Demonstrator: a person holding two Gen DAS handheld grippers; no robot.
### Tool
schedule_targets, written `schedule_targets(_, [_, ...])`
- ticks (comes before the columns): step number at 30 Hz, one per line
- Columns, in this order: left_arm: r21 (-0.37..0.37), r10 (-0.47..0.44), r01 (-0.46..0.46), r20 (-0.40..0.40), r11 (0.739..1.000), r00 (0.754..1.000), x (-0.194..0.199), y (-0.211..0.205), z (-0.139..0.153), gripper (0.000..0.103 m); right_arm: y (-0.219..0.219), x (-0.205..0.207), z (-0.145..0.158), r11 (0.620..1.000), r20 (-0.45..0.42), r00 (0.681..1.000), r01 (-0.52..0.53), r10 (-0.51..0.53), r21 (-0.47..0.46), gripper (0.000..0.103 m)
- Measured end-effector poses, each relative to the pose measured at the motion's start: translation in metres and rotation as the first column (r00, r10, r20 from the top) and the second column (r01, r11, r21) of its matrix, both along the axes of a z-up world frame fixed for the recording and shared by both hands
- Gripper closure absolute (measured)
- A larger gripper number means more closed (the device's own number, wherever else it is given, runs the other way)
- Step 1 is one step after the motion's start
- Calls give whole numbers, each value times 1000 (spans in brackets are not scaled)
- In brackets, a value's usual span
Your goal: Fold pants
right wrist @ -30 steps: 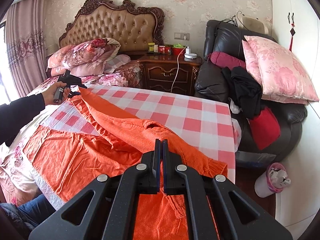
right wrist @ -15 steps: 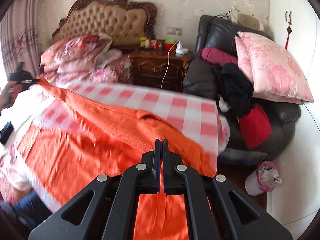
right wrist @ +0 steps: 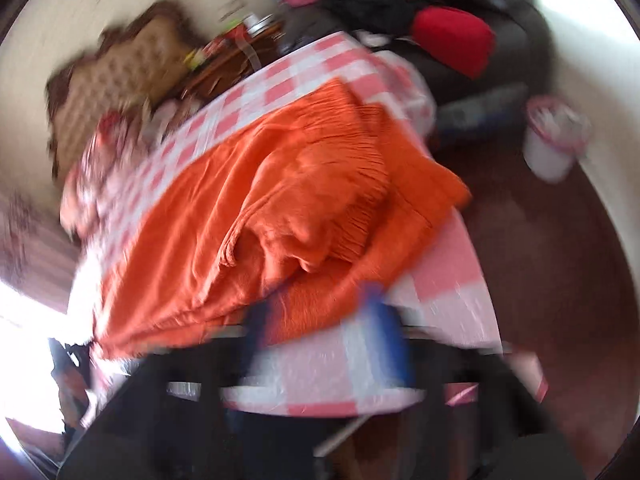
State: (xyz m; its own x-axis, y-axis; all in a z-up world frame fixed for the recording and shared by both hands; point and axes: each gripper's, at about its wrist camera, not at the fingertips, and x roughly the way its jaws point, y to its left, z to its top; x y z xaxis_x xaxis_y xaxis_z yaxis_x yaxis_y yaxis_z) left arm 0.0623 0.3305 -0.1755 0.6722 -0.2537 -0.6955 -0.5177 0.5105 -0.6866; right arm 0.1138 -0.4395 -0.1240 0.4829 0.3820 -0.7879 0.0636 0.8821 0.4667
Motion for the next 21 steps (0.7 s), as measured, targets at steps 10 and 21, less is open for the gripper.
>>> schedule_targets(10, [-36, 19, -18, 25, 999, 1000, -3, -4, -5, 102, 8, 28, -28, 861, -204, 965, 242, -165, 447, 18])
schedule_targets(21, [-43, 12, -10, 46, 999, 999, -15, 1, 1, 102, -8, 57, 26, 923, 29, 942, 322, -335, 210, 22])
